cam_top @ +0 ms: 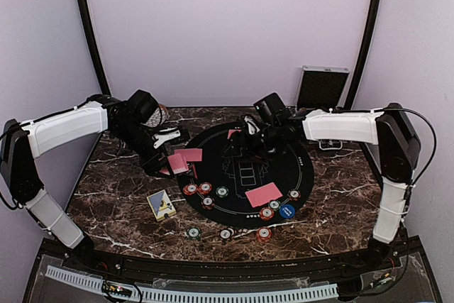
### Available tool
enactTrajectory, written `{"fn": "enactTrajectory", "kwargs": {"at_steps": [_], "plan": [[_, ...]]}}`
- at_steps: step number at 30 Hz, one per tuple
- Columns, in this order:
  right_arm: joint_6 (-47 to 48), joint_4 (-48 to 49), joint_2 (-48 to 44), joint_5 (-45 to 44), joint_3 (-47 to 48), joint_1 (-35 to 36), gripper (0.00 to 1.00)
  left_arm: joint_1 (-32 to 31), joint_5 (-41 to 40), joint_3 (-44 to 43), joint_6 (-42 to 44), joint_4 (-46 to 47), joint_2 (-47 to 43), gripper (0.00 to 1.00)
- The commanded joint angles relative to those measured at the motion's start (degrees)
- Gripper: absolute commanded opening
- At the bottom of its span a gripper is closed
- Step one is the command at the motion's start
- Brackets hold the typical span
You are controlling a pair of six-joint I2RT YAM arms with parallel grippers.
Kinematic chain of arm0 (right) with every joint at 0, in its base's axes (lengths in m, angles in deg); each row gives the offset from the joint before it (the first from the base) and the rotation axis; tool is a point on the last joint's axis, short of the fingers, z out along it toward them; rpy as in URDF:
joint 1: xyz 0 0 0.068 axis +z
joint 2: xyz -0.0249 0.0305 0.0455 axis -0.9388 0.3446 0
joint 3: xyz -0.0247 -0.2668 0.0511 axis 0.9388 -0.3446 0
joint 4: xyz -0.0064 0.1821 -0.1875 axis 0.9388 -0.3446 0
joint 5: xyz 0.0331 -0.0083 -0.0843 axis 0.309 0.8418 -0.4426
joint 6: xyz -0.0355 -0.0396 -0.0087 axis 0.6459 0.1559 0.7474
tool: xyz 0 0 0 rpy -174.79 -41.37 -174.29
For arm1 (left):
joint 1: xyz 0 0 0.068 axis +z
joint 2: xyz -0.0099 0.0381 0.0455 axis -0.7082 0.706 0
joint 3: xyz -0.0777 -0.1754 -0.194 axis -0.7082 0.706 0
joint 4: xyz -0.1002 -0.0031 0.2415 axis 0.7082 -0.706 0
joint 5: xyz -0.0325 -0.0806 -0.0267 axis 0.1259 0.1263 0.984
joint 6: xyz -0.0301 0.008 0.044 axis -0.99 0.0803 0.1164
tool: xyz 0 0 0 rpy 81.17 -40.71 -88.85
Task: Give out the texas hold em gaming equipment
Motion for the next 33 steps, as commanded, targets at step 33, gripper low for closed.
{"fn": "enactTrajectory", "kwargs": {"at_steps": [33], "plan": [[-22.1, 26.1, 17.6, 17.4, 15.9, 11.1, 0.78, 0.3, 3.5, -3.1, -0.2, -1.5, -1.3, 0.0]]}}
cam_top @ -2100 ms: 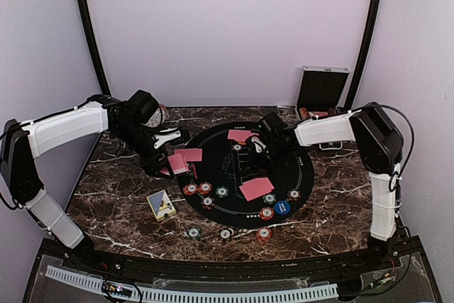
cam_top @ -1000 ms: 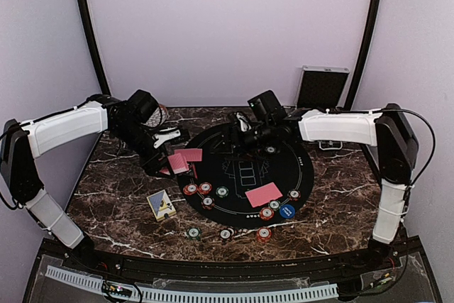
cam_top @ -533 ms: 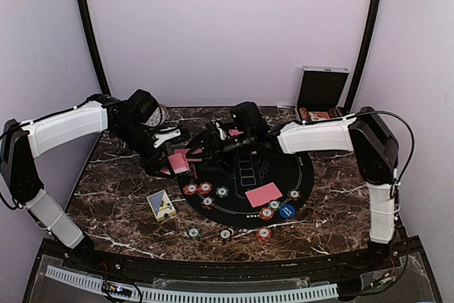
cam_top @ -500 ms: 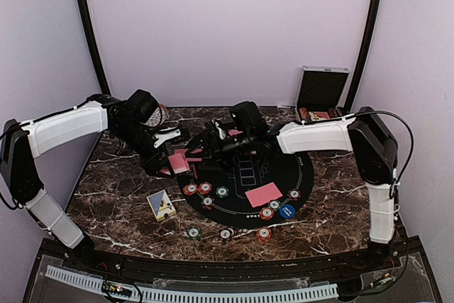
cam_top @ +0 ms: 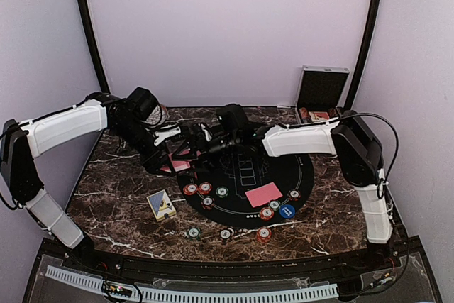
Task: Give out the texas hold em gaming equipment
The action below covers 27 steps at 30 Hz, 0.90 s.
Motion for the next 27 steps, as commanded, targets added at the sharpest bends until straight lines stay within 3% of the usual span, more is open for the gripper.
{"fn": "enactTrajectory", "kwargs": {"at_steps": [1, 10, 27], "plan": [[-0.7, 1.3, 1.8, 1.6, 3.3, 1.0, 0.77, 0.3, 1.8, -1.8, -0.1, -1.4, -1.3, 0.0], [1.0, -3.7, 5.8, 2.3, 8.1, 1.7, 0.77, 0.3, 2.0, -2.2, -0.1, -1.4, -1.1, 0.0], [2.2, -4.8, 2.2, 2.3, 0.7, -1.2, 0.69, 0.3, 2.0, -1.5, 0.0, -1.5, -1.9, 0.0]]}}
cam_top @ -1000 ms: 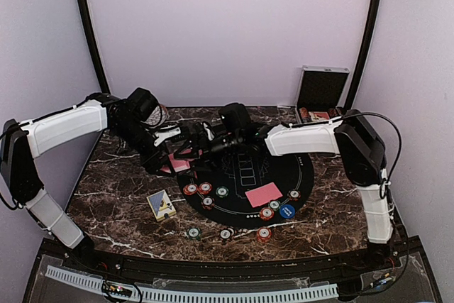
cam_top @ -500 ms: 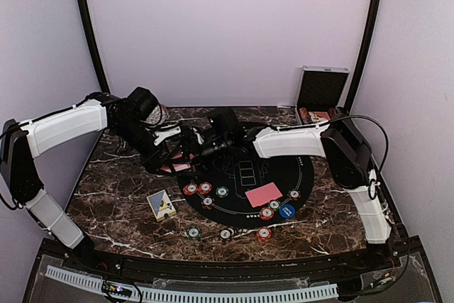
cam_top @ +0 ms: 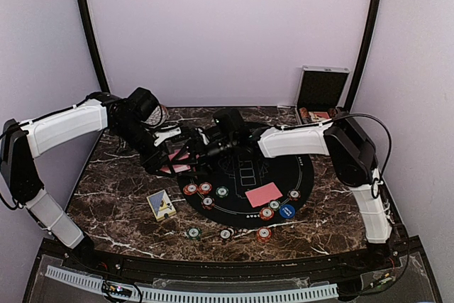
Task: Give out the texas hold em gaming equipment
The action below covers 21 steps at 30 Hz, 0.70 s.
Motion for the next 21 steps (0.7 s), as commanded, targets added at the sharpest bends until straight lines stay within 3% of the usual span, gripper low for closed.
{"fn": "enactTrajectory", "kwargs": {"at_steps": [1, 21], "plan": [[1.5, -3.1, -1.9, -0.8, -2.6, -1.0, 0.68, 0.3, 1.6, -1.1, 0.0, -0.3, -1.9, 0.0], [1.8, -2.0, -5.9, -0.5, -6.5, -2.5, 0.64, 0.3, 1.2, -1.1, 0.2, -0.2, -1.5, 0.0]]}}
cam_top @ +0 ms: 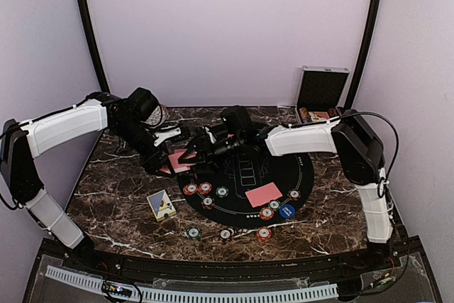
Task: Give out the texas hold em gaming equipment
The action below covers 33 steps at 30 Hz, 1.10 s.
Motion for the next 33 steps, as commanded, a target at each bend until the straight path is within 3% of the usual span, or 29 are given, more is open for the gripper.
{"fn": "enactTrajectory", "kwargs": {"at_steps": [1, 6, 17, 33], "plan": [[1.0, -1.7, -2.6, -0.5, -2.1, -1.1, 0.62, 0.3, 1.4, -1.0, 0.2, 0.0, -1.5, 0.0], [-1.9, 2.3, -4.4, 0.0, -3.3, -1.3, 0.47, 0.3, 1.3, -0.9, 0.2, 0.0, -1.3, 0.0], [-0.8, 0.3, -6.6, -0.2, -3.4, -1.5, 0.22, 0.3, 0.9, 0.1, 0.4, 0.2, -1.6, 0.0], [-1.4, -0.7, -10.6, -1.4, -4.5, -2.7, 0.02, 0.3, 0.0, 0.3, 0.2, 0.4, -1.6, 0.0]]}}
